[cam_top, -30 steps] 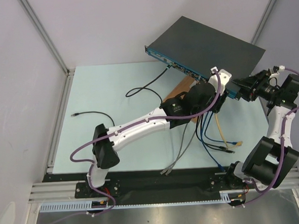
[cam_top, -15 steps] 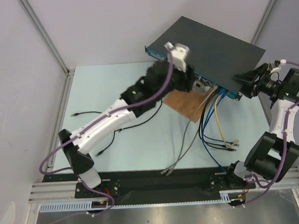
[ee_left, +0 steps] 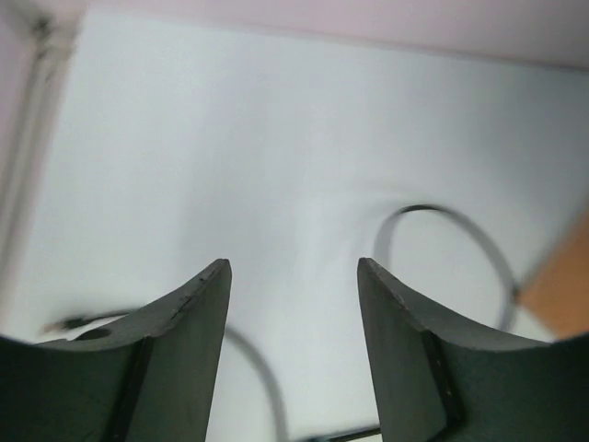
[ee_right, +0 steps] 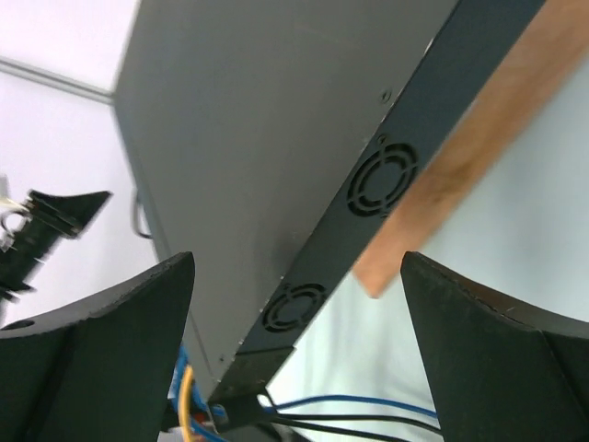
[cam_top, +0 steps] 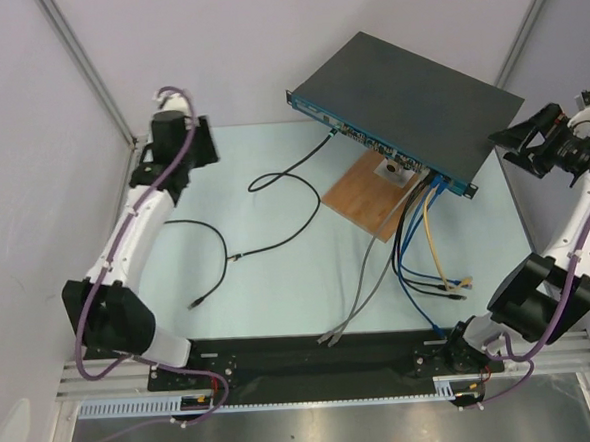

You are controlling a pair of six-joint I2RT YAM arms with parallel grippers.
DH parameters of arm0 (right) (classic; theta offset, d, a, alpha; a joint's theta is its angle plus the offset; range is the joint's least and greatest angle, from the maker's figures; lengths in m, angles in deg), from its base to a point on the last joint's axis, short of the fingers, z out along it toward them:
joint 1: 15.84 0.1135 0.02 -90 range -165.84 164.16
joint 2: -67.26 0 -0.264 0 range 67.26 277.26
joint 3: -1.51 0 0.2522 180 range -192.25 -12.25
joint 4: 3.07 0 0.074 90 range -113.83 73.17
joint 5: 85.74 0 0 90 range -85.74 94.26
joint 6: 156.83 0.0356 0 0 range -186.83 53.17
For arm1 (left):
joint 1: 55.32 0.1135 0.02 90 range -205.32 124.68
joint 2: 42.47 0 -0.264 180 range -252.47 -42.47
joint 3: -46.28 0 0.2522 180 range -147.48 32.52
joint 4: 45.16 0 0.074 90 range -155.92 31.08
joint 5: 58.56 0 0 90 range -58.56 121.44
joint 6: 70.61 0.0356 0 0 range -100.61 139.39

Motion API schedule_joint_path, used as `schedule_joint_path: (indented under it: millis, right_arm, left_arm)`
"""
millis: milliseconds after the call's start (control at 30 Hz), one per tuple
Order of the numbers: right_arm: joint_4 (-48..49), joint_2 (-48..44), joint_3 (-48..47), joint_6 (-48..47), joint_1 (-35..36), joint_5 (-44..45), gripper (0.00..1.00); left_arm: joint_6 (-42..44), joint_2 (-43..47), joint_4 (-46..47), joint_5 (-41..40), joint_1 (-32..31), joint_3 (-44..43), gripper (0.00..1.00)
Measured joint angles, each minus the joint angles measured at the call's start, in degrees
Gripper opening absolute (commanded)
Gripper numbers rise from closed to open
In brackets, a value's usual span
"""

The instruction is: Insert the plug into the switch port

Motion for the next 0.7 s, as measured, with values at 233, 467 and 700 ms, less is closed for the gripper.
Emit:
schedule_joint_path:
  millis: [233, 467, 700]
  right_arm:
    - [-11.45, 2.45, -10.93, -11.41, -0.04, 6.12, 1.0]
    - [-17.59, 4.9, -17.77, -16.41, -0.04, 8.31, 1.0]
    - [-19.17, 5.68, -17.97, -17.29, 1.66, 10.14, 1.0]
  left_arm:
    - [14.71, -6.23, -8.07, 16.37, 22.43, 3.78, 0.67]
    - [39.67, -6.1, -21.16, 31.93, 22.56, 10.93, 0.7]
    - [54.8, -2.86, -28.52, 33.29, 15.5, 19.69, 0.7]
